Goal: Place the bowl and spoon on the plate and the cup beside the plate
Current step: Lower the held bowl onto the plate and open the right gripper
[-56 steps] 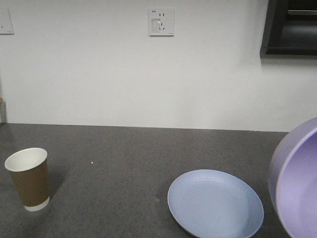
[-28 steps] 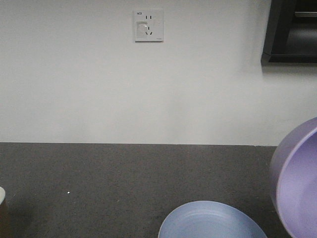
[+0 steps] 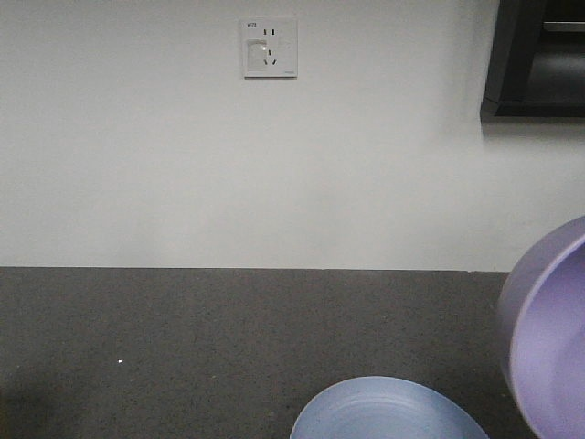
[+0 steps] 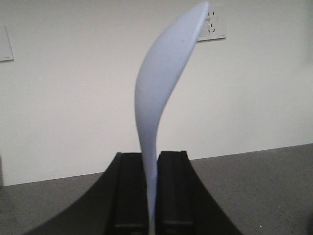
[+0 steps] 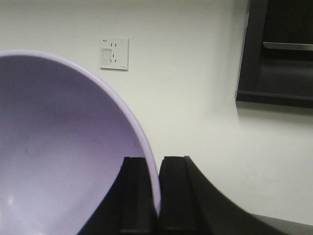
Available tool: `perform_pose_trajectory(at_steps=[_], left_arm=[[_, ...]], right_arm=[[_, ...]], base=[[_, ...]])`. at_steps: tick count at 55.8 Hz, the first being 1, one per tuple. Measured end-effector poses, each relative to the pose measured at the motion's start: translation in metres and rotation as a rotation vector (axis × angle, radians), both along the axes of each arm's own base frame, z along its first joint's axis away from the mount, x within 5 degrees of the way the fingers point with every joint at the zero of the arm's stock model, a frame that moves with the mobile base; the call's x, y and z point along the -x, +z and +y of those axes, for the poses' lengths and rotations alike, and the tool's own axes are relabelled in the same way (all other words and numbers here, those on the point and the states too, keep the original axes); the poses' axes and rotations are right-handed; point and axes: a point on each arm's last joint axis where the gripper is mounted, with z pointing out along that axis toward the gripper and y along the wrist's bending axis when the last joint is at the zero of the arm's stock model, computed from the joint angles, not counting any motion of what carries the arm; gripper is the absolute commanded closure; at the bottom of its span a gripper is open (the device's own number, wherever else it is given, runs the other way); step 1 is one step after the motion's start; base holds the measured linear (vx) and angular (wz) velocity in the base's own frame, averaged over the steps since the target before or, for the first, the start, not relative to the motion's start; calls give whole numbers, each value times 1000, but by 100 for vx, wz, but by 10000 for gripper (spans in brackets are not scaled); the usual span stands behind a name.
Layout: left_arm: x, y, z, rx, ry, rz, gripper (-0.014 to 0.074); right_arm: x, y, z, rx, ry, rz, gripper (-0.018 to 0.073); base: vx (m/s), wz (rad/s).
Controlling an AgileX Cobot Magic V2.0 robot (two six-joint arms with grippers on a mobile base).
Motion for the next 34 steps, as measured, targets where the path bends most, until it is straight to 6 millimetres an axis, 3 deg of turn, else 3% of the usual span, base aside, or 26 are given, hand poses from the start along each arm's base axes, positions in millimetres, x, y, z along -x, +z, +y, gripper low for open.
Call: perform_pose_trajectory(at_steps=[34], left_arm=[[0, 7, 3, 15, 27, -79, 603]], right_arm=[[0, 0, 0, -3, 1, 0, 568]], base=[[0, 0]])
